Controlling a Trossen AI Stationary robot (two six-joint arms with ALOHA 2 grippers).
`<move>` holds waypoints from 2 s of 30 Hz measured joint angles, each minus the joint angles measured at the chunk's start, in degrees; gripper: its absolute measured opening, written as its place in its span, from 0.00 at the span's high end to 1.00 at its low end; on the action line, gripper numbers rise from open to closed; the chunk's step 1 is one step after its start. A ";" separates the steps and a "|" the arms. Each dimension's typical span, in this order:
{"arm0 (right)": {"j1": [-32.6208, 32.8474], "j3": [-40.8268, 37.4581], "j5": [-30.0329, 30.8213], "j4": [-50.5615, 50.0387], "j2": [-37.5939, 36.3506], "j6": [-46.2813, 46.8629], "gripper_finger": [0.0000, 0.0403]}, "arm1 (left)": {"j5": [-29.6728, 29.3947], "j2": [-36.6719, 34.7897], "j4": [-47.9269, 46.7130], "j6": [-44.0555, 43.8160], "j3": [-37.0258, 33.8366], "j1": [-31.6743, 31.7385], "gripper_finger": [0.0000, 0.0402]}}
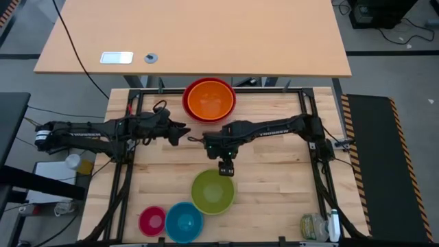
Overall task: Nest bowls inside each other by size order
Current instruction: Stack the green bowl on the orange bowl
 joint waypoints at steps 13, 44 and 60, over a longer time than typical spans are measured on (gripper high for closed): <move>2.85 -6.18 1.54 5.10 0.00 5.22 0.35 | -0.04 -0.51 0.83 1.21 -0.02 3.60 0.40; 4.69 -16.98 7.63 18.29 0.04 8.27 0.61 | 0.46 -1.44 6.59 16.35 13.44 -3.02 0.40; -1.00 -14.52 3.35 17.43 -0.04 10.74 0.96 | -2.36 -1.44 6.52 18.80 13.97 -5.37 0.40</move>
